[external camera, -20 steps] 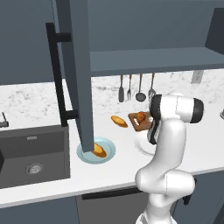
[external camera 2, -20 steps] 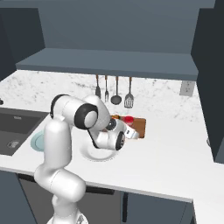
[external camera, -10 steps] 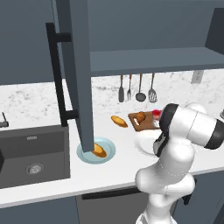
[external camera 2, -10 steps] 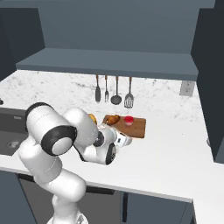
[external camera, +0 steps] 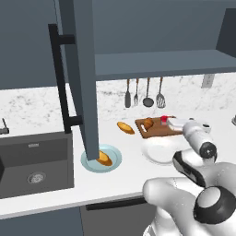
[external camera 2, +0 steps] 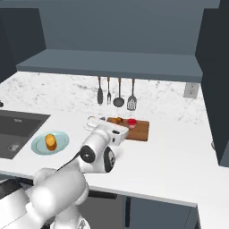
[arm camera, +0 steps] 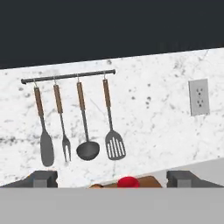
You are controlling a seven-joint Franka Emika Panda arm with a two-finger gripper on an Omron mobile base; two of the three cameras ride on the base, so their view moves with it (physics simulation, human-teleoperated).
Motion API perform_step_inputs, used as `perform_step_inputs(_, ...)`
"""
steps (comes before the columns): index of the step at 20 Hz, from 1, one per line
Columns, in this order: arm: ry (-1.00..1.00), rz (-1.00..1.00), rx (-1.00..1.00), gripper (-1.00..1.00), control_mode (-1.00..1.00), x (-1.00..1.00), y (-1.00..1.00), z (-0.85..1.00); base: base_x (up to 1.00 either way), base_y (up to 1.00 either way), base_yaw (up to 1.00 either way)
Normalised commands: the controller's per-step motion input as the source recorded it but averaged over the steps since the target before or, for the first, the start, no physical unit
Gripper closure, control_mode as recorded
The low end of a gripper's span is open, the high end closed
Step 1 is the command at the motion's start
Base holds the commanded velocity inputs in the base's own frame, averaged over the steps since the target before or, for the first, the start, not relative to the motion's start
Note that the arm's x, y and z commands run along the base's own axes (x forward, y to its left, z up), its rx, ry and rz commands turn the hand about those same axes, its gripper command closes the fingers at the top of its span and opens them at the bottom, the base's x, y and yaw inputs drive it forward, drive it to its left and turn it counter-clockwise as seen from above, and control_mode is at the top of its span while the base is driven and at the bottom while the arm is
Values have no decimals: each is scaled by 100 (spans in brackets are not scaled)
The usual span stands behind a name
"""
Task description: From the different types of pastries on the counter, select a croissant and place it on the cutting board. Then retrieve a jar of jam from the cabinet and place it alongside the croissant on the cutting board.
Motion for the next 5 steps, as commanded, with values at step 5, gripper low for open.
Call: perform_step_inputs(5,-33,22,-11,-100,-100,-100,49,100,0,0,0)
